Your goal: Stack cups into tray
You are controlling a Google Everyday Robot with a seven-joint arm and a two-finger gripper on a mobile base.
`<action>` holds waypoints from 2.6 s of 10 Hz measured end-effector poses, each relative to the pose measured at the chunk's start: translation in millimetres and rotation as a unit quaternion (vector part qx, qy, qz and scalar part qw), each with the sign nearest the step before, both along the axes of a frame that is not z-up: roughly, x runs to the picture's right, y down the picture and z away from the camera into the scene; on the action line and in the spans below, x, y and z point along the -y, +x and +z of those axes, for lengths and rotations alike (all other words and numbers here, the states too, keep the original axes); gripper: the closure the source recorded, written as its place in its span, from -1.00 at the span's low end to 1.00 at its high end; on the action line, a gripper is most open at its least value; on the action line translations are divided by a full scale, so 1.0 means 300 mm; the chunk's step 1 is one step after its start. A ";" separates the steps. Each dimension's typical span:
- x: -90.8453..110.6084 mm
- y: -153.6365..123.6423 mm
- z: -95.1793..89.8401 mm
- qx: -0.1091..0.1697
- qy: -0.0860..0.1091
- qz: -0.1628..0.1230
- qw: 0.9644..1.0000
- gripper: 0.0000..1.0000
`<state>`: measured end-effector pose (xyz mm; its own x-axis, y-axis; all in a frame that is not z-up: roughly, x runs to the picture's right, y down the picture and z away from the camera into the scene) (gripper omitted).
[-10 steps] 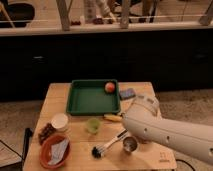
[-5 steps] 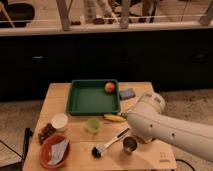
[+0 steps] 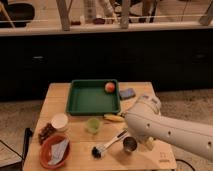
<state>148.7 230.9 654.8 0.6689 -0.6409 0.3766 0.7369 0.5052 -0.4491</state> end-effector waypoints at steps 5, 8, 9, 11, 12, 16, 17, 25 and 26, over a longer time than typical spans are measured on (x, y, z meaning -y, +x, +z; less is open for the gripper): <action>-0.084 -0.072 0.038 0.029 -0.021 0.020 0.999 -0.60; -0.123 -0.068 0.058 0.032 -0.031 0.032 0.998 -0.60; -0.133 -0.056 0.068 0.030 -0.035 0.036 0.998 -0.60; -0.144 -0.041 0.085 0.030 -0.040 0.041 0.998 -0.60; -0.151 -0.031 0.097 0.029 -0.045 0.044 0.998 -0.60; -0.163 -0.021 0.128 0.031 -0.053 0.046 0.997 -0.13; -0.165 -0.022 0.135 0.033 -0.054 0.047 0.997 0.06; -0.161 -0.031 0.142 0.040 -0.052 0.045 0.997 1.00; -0.153 -0.037 0.134 0.042 -0.049 0.044 0.997 1.00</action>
<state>137.7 276.8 694.9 0.6849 -0.5386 0.4906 0.7283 0.5267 -0.4384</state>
